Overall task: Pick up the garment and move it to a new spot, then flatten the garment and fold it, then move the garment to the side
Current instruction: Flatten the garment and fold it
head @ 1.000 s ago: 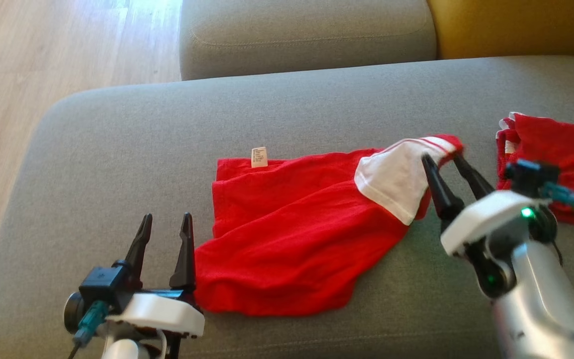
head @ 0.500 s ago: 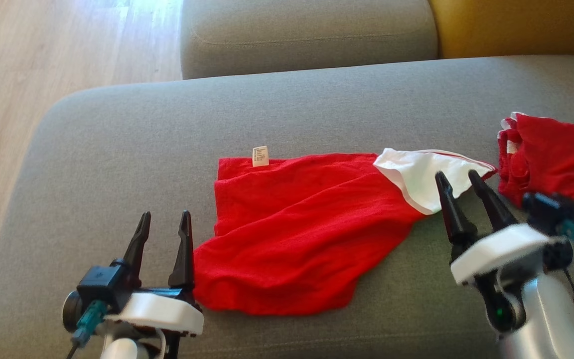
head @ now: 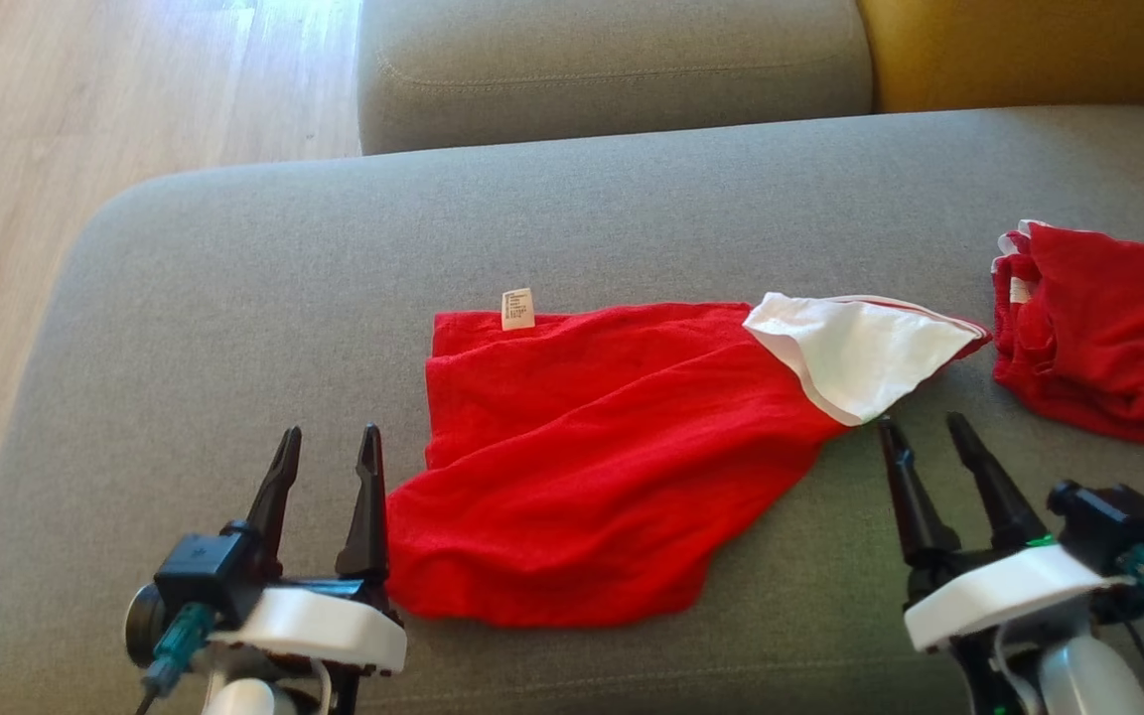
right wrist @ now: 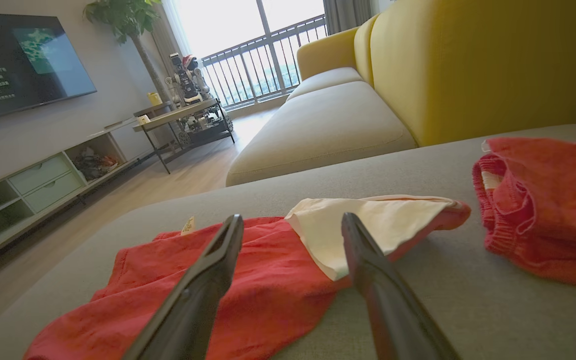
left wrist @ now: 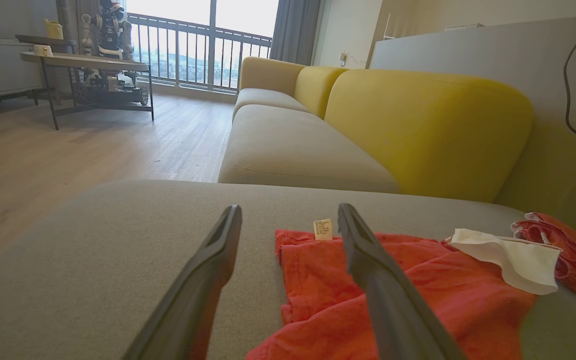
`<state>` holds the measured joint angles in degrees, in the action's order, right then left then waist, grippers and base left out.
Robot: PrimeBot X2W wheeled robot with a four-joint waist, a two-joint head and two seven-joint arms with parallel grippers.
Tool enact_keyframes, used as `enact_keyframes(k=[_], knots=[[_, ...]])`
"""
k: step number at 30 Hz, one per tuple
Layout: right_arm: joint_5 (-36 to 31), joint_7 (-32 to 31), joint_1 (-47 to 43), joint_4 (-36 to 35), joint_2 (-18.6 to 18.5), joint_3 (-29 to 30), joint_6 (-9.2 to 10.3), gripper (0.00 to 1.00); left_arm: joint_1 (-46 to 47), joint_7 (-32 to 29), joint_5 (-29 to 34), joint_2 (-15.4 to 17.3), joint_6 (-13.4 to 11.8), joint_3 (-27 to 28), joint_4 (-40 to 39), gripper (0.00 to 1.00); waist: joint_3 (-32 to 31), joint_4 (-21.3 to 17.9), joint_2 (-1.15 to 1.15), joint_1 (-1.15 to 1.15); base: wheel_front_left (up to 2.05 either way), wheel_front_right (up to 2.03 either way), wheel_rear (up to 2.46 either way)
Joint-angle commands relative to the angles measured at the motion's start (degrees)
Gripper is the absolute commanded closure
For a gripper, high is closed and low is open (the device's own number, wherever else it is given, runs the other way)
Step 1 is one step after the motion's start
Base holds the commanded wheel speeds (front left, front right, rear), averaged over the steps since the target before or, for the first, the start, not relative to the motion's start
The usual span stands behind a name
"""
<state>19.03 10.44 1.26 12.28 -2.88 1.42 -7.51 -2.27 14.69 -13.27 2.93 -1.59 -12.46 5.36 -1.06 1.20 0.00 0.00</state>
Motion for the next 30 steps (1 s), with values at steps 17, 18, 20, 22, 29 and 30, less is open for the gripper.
enact_keyframes(k=[17,18,20,22,29,30], knots=[[20.0,-5.3,23.1,28.7,0.0,8.9,0.02,0.00,4.5,0.3,0.2,-0.1,0.1,0.1,-0.6,0.00,4.9,3.9,0.00,0.00,0.00,0.00,0.00],[20.3,-5.2,24.1,30.2,0.0,8.9,0.02,0.00,4.7,0.3,0.2,-0.1,0.1,0.0,-0.5,0.00,5.2,4.2,0.00,0.00,0.00,0.00,0.00],[20.3,-4.8,25.9,33.0,0.0,9.0,0.02,0.00,5.1,0.3,0.2,-0.1,0.1,-0.1,-0.4,0.00,5.6,4.6,0.00,0.00,0.00,0.00,0.00],[20.2,-4.5,27.5,35.4,0.0,8.9,0.02,0.00,5.4,0.3,0.2,-0.1,0.1,-0.3,-0.4,0.00,5.9,5.0,0.00,0.00,0.00,0.00,0.00],[15.2,-0.6,31.0,43.5,0.0,12.4,0.02,0.50,5.6,0.3,-0.1,-0.1,-0.1,-0.7,-0.2,0.00,6.2,6.2,0.00,0.00,0.00,0.00,0.00],[14.2,0.0,31.4,44.0,0.0,13.0,0.02,0.09,5.5,0.3,-0.1,-0.1,-0.2,-0.7,-0.2,0.00,6.2,6.3,0.00,0.00,0.00,0.00,0.00]])
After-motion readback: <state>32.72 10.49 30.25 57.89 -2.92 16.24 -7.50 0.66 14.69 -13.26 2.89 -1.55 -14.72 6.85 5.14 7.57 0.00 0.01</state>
